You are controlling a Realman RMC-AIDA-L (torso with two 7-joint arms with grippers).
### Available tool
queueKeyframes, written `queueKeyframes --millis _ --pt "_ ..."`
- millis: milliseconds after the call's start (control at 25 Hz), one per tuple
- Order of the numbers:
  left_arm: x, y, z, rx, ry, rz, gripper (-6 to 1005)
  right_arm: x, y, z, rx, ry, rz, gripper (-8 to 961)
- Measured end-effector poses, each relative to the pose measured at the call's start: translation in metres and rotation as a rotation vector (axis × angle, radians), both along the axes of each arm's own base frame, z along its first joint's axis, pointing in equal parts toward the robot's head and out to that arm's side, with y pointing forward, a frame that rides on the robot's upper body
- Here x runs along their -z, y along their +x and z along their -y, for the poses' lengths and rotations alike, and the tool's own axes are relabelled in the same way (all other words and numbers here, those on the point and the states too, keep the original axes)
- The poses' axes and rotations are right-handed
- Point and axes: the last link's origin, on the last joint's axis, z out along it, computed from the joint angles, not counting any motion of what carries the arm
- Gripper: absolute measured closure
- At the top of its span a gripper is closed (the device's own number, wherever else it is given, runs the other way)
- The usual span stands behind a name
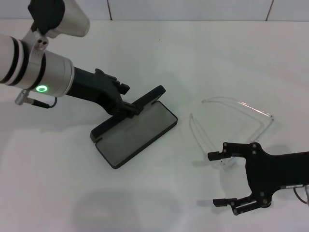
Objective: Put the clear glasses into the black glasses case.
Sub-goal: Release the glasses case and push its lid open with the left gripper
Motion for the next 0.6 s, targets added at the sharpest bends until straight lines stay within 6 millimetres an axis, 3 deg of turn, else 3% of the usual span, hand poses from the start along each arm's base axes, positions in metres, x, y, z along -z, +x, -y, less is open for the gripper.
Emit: queueKeyframes --millis 200,600 --pt "0.005 -0.007 0.002 -0.021 -0.019 -0.019 322 0.002 -0.001 -0.002 -0.003 0.006 0.008 89" --pt "0.014 -0.009 0.003 -0.027 -0.042 -0.070 365 0.003 -0.002 -0.004 -0.001 0.011 0.012 90"
